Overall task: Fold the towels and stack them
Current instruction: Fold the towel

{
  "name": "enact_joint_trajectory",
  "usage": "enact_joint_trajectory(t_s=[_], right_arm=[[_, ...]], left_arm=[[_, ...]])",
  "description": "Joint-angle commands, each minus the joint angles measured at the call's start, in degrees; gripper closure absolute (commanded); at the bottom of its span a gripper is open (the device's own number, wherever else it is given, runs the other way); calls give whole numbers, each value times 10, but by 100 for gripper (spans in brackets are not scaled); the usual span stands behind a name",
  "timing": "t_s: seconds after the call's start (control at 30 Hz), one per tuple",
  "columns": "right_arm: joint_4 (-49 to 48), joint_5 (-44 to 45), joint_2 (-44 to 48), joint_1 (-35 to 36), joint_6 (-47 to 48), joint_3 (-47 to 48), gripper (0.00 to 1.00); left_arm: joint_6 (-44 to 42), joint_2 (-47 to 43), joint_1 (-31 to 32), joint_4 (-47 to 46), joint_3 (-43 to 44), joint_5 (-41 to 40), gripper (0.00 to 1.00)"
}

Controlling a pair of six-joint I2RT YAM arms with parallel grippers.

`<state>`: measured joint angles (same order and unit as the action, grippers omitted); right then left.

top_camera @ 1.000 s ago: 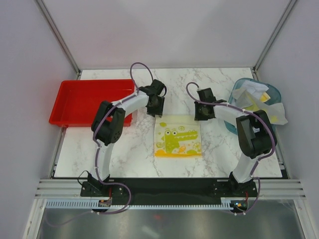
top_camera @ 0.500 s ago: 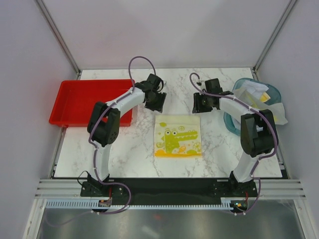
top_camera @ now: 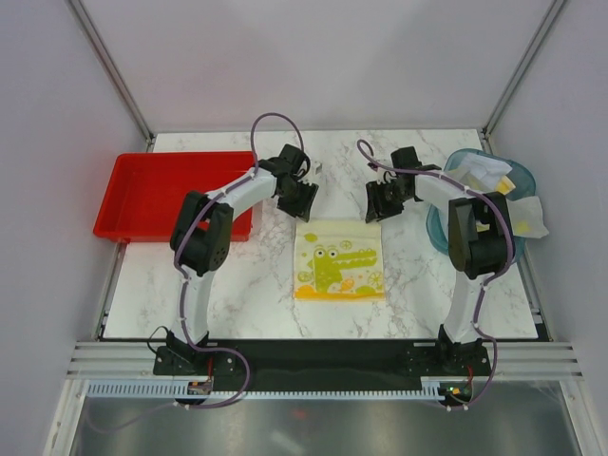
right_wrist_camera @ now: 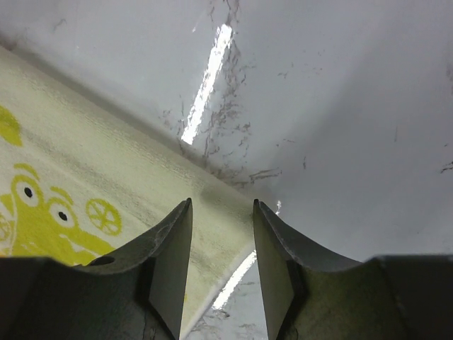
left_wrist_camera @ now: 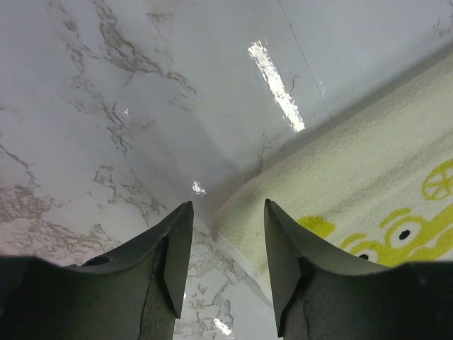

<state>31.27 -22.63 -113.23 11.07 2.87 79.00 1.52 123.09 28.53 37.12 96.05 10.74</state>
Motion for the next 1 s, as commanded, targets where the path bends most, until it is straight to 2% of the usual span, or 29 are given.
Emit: enact_joint_trajectory(t_s=[0.0,0.13,0.33,0.5,0.83,0.97], right_arm=[[24,-29,-13,-6,40,21,52],[42,-41,-30,-14,56,34,52],[59,-56,-39,-26,71,40,52],[63,-56,-35,-39,69,53,48],[74,-61,-52,-44,78,71,46],[77,-70,-59,-51,84,63,50]], left_arm=[[-51,11,-9,-1,13,29,48],[-71,9,-12,2,4,57,50],[-87,12,-13,5,3,56,55],[-92,24,-15,6,16,61,56],[-94,44,-15,12,32,63,68],[-97,46,-15,12,34,61,76]])
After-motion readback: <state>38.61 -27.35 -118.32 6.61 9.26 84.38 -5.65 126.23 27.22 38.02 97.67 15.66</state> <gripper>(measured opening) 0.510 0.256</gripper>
